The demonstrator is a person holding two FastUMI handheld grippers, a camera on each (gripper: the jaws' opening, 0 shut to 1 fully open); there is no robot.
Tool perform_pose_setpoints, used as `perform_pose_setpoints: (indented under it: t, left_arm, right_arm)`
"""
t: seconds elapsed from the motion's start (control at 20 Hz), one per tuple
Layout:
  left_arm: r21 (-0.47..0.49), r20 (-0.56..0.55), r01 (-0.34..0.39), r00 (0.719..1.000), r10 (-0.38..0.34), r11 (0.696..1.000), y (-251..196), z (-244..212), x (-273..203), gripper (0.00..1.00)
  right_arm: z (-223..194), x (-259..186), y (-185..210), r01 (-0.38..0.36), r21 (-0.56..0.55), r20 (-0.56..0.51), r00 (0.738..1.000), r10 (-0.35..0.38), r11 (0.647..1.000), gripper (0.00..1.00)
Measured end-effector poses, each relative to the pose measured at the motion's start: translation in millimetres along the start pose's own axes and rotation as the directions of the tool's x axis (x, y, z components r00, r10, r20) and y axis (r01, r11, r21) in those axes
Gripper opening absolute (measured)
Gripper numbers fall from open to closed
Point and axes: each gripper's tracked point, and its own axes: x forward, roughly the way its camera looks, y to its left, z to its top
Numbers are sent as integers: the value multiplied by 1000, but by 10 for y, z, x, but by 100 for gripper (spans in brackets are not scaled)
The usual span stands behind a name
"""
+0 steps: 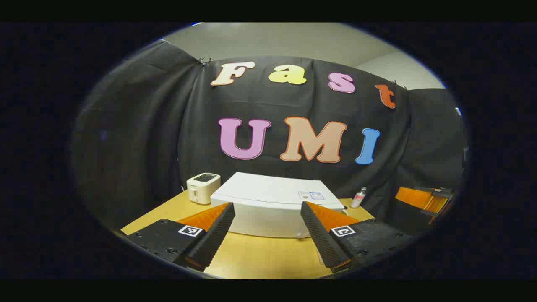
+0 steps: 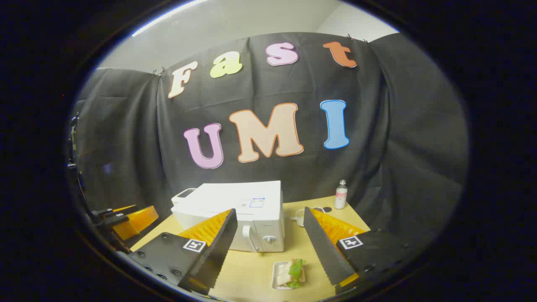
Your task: Open the microwave oven with the left hand, put the food in, and close the microwave oven.
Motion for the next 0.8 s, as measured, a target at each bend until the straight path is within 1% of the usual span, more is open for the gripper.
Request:
perform_pose_setpoints:
  t: [0.05, 0.1, 0.2, 0.25, 0.3, 0.35, 0.5, 0.55, 0.6, 0.8]
  left_arm:
    - [1, -10, 4, 1000, -4, 1000, -37, -24, 10, 92]
    - [6, -18, 4, 1000, -4, 1000, -62, -44, 20, 95]
    - [15, -21, 0, 1000, 1, 1000, -100, -51, 41, 96]
    - [16, -26, -1, 1000, 2, 1000, -129, -62, 47, 95]
    - [12, -25, 4, 1000, -4, 1000, -170, -60, 50, 95]
    - [9, -22, 9, 1000, -9, 1000, -215, -52, 49, 95]
    - [28, -20, 18, 1000, -18, 999, -310, -35, 96, 95]
    - [35, -16, 20, 1000, -20, 999, -329, -18, 102, 92]
    - [37, -10, 21, 1000, -21, 999, -348, 4, 107, 96]
    - [35, -28, 16, 1000, -15, 999, -383, -72, 155, 96]
  right_arm:
    - [-18, 0, -28, 0, 3, -7, 1000, 0, 1000, 92]
    - [-45, 2, -49, -2, 6, -14, 1000, 2, 1000, 92]
    - [-84, 12, -100, -6, 13, -26, 1000, 7, 1000, 92]
    - [-96, 23, -119, -9, 17, -33, 999, 9, 1000, 99]
    - [-113, 33, -137, -10, 22, -39, 999, 11, 1000, 99]
    - [-117, 43, -154, -13, 26, -43, 999, 14, 1000, 92]
    - [-114, 79, -194, -23, 30, -45, 999, 24, 999, 92]
    - [-109, 97, -192, -29, 34, -47, 998, 31, 999, 92]
    - [-103, 109, -200, -34, 41, -45, 998, 36, 999, 92]
    - [-115, 176, -260, -38, 46, -49, 998, 41, 998, 92]
